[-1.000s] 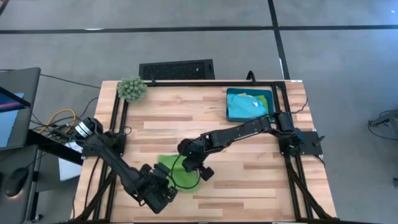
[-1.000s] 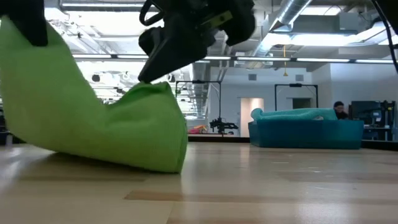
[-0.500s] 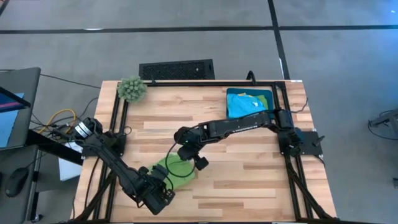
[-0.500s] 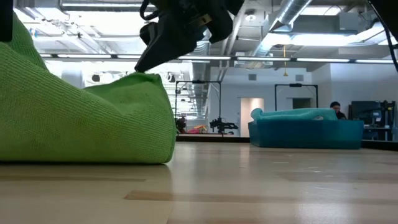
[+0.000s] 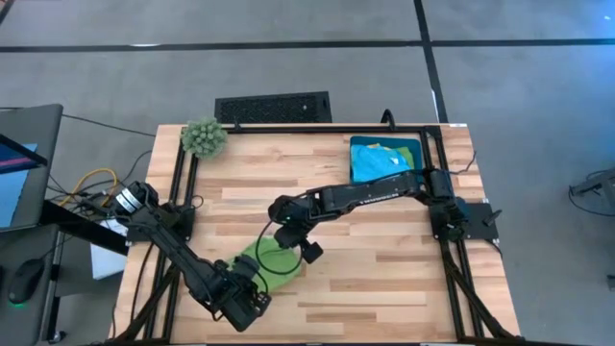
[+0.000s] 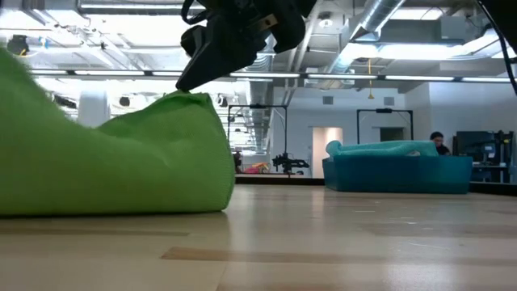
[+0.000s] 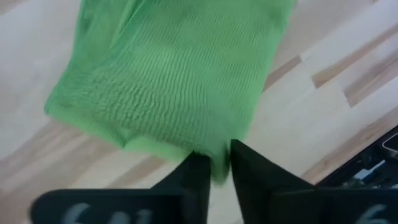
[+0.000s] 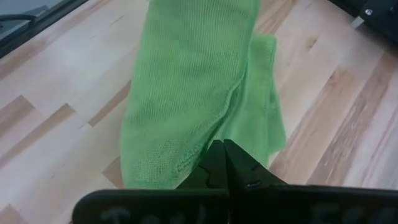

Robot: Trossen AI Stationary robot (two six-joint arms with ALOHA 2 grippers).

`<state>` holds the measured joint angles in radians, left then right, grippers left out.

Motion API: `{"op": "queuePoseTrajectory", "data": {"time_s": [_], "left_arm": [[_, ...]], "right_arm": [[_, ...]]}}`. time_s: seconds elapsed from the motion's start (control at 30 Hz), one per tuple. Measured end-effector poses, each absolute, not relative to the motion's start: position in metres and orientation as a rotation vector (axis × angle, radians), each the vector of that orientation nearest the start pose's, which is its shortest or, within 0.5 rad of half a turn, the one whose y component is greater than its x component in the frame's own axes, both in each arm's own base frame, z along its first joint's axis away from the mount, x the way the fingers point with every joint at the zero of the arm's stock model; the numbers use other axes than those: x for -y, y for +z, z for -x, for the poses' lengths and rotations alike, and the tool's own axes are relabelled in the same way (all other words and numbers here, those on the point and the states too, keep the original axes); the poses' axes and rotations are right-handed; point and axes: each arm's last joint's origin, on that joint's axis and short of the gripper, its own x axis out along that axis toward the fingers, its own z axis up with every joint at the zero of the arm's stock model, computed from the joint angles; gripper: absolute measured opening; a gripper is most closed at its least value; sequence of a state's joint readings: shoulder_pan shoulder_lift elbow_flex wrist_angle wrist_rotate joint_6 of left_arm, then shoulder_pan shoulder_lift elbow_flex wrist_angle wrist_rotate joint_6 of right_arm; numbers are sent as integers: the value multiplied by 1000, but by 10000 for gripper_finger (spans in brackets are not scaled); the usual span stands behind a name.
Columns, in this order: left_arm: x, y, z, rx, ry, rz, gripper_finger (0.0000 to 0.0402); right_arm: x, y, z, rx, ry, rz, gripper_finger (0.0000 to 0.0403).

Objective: Fold microfiber towels
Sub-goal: Fold the green microfiber cloth

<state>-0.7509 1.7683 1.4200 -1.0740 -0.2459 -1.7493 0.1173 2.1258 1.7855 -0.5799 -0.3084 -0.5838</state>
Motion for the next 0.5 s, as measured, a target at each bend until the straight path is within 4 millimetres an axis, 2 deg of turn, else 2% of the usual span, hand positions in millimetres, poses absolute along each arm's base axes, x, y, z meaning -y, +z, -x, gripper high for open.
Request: {"op": "queuePoseTrajectory", "data": {"time_s": [0.17, 0.27, 0.4, 0.5], "left_arm": [[226, 240, -250, -1197, 717, 873, 108], [226, 240, -251, -1165, 755, 915, 134], [228, 246, -244, -1035, 803, 956, 149], [234, 248, -233, -1002, 848, 982, 150]], "right_arm": [[-63, 226, -463, -788, 653, 443, 1], [-63, 226, -463, -790, 653, 444, 1], [-63, 226, -462, -794, 656, 446, 1], [-63, 225, -461, -798, 668, 464, 1]]}}
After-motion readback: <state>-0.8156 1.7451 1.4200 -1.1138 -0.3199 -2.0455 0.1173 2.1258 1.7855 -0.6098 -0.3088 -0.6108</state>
